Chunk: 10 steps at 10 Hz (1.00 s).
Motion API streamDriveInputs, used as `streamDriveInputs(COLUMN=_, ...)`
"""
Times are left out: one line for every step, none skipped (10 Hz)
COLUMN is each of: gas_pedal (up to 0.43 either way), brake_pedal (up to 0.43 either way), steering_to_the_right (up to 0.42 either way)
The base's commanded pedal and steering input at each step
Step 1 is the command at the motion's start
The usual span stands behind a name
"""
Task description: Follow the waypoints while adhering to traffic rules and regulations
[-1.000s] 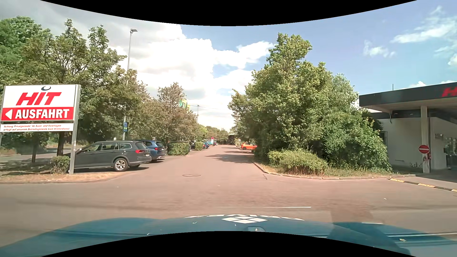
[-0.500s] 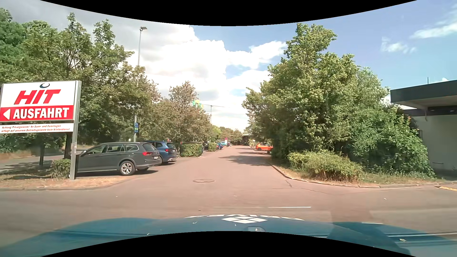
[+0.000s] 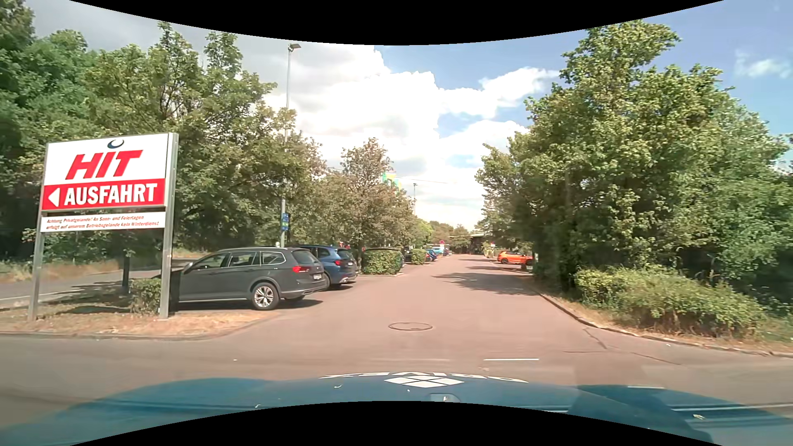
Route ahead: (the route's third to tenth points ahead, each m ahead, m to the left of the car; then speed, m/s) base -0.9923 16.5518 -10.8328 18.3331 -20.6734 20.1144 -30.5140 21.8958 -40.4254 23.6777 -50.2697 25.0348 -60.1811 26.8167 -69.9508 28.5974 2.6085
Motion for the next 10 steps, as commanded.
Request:
streamDriveInputs(gas_pedal=0.110, brake_pedal=0.000, steering_to_the_right=-0.610)
streamDriveInputs(gas_pedal=0.110, brake_pedal=0.000, steering_to_the_right=-0.652)
streamDriveInputs(gas_pedal=0.110, brake_pedal=0.000, steering_to_the_right=-0.682)
streamDriveInputs(gas_pedal=0.110, brake_pedal=0.000, steering_to_the_right=-0.703)
streamDriveInputs(gas_pedal=0.110, brake_pedal=0.000, steering_to_the_right=-0.724)
streamDriveInputs(gas_pedal=0.110, brake_pedal=0.000, steering_to_the_right=-0.746)
streamDriveInputs(gas_pedal=0.098, brake_pedal=0.000, steering_to_the_right=-0.766)
streamDriveInputs(gas_pedal=0.098, brake_pedal=0.000, steering_to_the_right=-0.773)
streamDriveInputs(gas_pedal=0.098, brake_pedal=0.000, steering_to_the_right=-0.770)
streamDriveInputs(gas_pedal=0.087, brake_pedal=0.000, steering_to_the_right=-0.759)
